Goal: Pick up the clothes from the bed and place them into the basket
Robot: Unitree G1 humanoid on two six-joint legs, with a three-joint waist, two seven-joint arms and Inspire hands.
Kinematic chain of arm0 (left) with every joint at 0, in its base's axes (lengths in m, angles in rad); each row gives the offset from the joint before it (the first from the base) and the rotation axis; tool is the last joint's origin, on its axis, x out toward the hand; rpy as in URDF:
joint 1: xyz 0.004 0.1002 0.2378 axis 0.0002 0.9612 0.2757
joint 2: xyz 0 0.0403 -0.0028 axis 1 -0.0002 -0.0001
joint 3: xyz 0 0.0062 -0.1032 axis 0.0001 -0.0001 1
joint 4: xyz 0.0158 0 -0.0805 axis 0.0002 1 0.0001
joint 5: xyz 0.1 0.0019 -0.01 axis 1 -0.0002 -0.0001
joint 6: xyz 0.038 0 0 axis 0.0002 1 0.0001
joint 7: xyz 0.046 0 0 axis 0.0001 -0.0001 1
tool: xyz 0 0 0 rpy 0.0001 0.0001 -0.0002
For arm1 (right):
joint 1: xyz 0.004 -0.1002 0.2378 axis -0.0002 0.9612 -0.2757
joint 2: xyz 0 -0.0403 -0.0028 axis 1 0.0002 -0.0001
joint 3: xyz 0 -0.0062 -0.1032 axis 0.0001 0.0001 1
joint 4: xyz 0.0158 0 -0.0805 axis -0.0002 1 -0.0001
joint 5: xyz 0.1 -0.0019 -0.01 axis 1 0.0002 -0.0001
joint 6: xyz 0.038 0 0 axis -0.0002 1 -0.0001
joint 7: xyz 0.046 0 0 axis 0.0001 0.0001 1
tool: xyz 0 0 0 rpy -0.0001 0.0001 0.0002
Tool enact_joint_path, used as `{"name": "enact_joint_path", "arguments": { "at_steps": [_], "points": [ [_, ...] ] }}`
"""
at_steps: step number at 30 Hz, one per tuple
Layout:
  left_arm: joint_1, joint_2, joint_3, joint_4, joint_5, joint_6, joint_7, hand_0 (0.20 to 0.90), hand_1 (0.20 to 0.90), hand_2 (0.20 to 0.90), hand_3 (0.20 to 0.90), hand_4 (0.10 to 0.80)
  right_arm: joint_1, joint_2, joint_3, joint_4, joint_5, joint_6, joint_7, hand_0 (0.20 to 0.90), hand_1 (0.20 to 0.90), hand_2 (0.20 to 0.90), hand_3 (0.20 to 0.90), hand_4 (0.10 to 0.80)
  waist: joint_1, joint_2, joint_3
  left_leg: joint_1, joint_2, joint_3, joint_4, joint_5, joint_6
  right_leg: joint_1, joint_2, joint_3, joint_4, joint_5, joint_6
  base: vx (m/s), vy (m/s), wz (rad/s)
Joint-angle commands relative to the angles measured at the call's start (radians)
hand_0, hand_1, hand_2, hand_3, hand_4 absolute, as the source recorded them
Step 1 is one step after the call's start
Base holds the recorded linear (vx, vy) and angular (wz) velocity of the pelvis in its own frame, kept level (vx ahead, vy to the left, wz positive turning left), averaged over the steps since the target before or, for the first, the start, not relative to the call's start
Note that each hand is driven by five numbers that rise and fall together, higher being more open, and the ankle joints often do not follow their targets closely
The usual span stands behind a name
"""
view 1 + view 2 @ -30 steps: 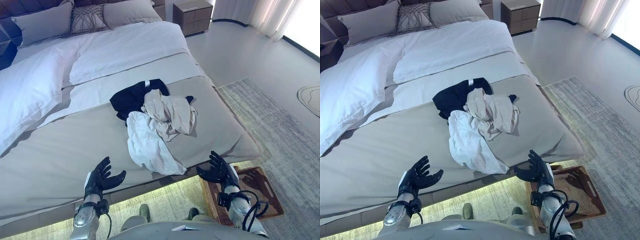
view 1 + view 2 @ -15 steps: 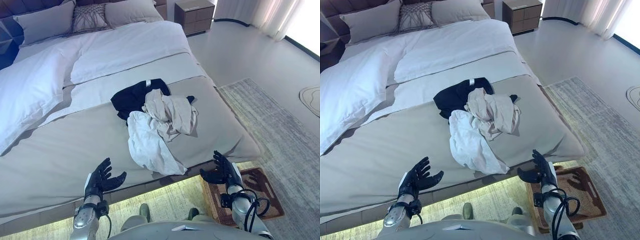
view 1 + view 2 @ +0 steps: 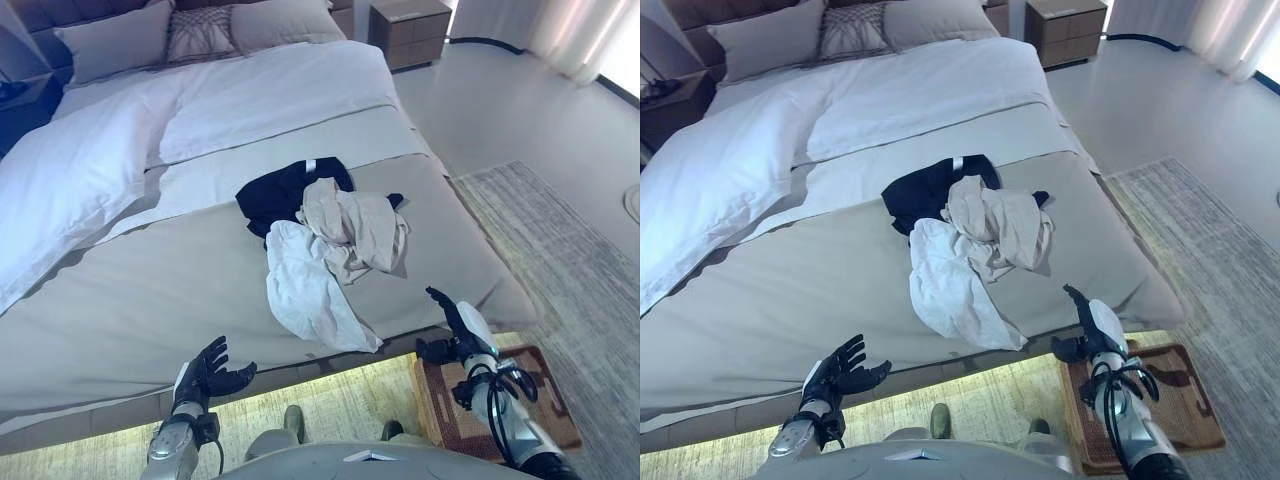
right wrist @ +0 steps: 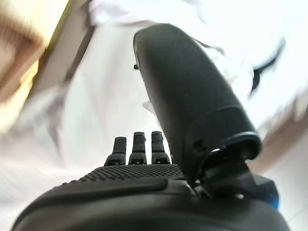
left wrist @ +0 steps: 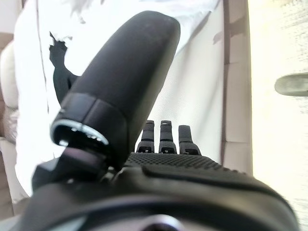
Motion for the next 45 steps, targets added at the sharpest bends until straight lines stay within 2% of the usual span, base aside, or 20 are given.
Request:
{"name": "enact_joint_path", "arguments": {
  "at_steps": [1, 4, 7, 10, 13, 15, 16, 18, 22, 31, 40, 45],
  "points": [
    [-0.073, 0.094, -0.003, -0.003, 0.043, -0.061, 0.026, 0.9, 0.9, 0.9, 0.9, 0.8, -0.176, -0.046, 0.046, -0.129, -0.195, 0.006, -0.048, 0.9, 0.9, 0.9, 0.9, 0.8, 0.055, -0.054, 0.026, -0.024, -0.018, 0.019, 0.109, -0.14, 0.001, -0.062, -0.068, 0.014, 0.187, -0.105, 0.021, 0.022, -0.006, 0.17],
    [-0.086, 0.104, -0.022, -0.008, 0.043, -0.067, 0.048, 0.9, 0.9, 0.9, 0.9, 0.8, -0.252, -0.09, 0.088, -0.128, -0.247, 0.045, -0.045, 0.9, 0.9, 0.9, 0.9, 0.8, 0.09, -0.054, 0.043, -0.063, -0.023, -0.004, 0.127, -0.135, -0.002, -0.088, -0.076, -0.005, 0.208, -0.108, 0.017, -0.062, -0.006, 0.32],
    [-0.134, 0.125, -0.055, -0.039, 0.014, -0.084, 0.057, 0.9, 0.9, 0.9, 0.9, 0.8, -0.47, -0.134, 0.162, -0.101, -0.289, 0.113, -0.006, 0.9, 0.9, 0.9, 0.9, 0.8, 0.139, -0.047, 0.104, -0.156, -0.032, -0.037, 0.161, -0.114, -0.004, -0.168, -0.089, -0.038, 0.246, -0.105, 0.007, -0.301, 0.014, 0.24],
    [-0.159, 0.136, -0.076, -0.049, 0.003, -0.125, 0.055, 0.9, 0.9, 0.9, 0.9, 0.8, -0.618, -0.145, 0.213, -0.07, -0.303, 0.139, 0.024, 0.9, 0.9, 0.9, 0.9, 0.8, 0.174, -0.034, 0.164, -0.22, -0.044, -0.063, 0.231, -0.12, -0.003, -0.231, -0.103, -0.057, 0.342, -0.133, -0.015, -0.194, 0.048, 0.26],
    [-0.175, 0.152, -0.087, -0.048, -0.005, -0.157, 0.061, 0.9, 0.9, 0.9, 0.9, 0.8, -0.725, -0.15, 0.268, -0.036, -0.307, 0.147, 0.045, 0.9, 0.9, 0.9, 0.9, 0.8, 0.206, -0.023, 0.221, -0.304, -0.052, -0.08, 0.366, -0.156, 0.005, -0.309, -0.142, -0.076, 0.506, -0.181, -0.046, -0.108, 0.06, 0.26],
    [-0.175, 0.155, -0.092, -0.057, -0.014, -0.16, 0.075, 0.9, 0.9, 0.9, 0.9, 0.8, -0.759, -0.138, 0.297, -0.017, -0.313, 0.148, 0.046, 0.9, 0.9, 0.9, 0.9, 0.8, 0.227, -0.016, 0.248, -0.348, -0.057, -0.09, 0.431, -0.174, 0.01, -0.343, -0.161, -0.086, 0.583, -0.209, -0.064, -0.002, 0.024, 0.4],
    [-0.172, 0.155, -0.093, -0.061, -0.016, -0.161, 0.079, 0.9, 0.9, 0.9, 0.9, 0.8, -0.772, -0.134, 0.308, -0.008, -0.308, 0.15, 0.047, 0.9, 0.9, 0.9, 0.9, 0.8, 0.236, -0.017, 0.259, -0.355, -0.062, -0.095, 0.466, -0.21, 0.006, -0.349, -0.165, -0.074, 0.625, -0.247, -0.061, 0.072, -0.004, 0.42],
    [-0.168, 0.154, -0.101, -0.076, -0.017, -0.162, 0.082, 0.9, 0.9, 0.9, 0.9, 0.8, -0.801, -0.121, 0.321, 0.019, -0.299, 0.148, 0.044, 0.9, 0.9, 0.9, 0.9, 0.8, 0.253, -0.009, 0.277, -0.391, -0.078, -0.1, 0.516, -0.226, 0.014, -0.376, -0.174, -0.081, 0.68, -0.266, -0.073, 0.035, 0.007, 0.33],
    [-0.163, 0.157, -0.118, -0.111, -0.023, -0.171, 0.064, 0.9, 0.9, 0.9, 0.9, 0.8, -0.851, -0.1, 0.346, 0.045, -0.311, 0.15, 0.067, 0.9, 0.9, 0.9, 0.9, 0.8, 0.28, 0.007, 0.307, -0.45, -0.103, -0.102, 0.588, -0.242, 0.024, -0.414, -0.191, -0.101, 0.757, -0.289, -0.09, 0.0, 0.015, 0.2],
    [-0.159, 0.179, -0.145, -0.169, -0.04, -0.198, 0.037, 0.9, 0.9, 0.9, 0.9, 0.8, -0.978, -0.073, 0.389, 0.135, -0.323, 0.167, 0.104, 0.9, 0.9, 0.9, 0.9, 0.8, 0.334, 0.036, 0.36, -0.545, -0.144, -0.109, 0.697, -0.263, 0.049, -0.487, -0.216, -0.128, 0.881, -0.323, -0.109, -0.007, 0.007, 0.17],
    [-0.145, 0.225, -0.171, -0.285, -0.089, -0.228, 0.024, 0.9, 0.9, 0.9, 0.9, 0.8, -1.053, -0.085, 0.393, 0.299, -0.394, 0.268, 0.128, 0.9, 0.9, 0.9, 0.9, 0.8, 0.364, 0.057, 0.36, -0.686, -0.172, -0.106, 0.799, -0.281, 0.076, -0.633, -0.235, -0.126, 0.993, -0.339, -0.111, -0.019, 0.005, 0.12],
    [-0.144, 0.26, -0.185, -0.344, -0.099, -0.231, 0.024, 0.9, 0.9, 0.9, 0.9, 0.8, -1.108, -0.142, 0.417, 0.42, -0.573, 0.35, 0.149, 0.9, 0.9, 0.9, 0.9, 0.8, 0.369, 0.055, 0.36, -0.776, -0.18, -0.103, 0.87, -0.299, 0.096, -0.732, -0.233, -0.115, 1.056, -0.343, -0.11, -0.037, -0.023, 0.08]
  ]
}}
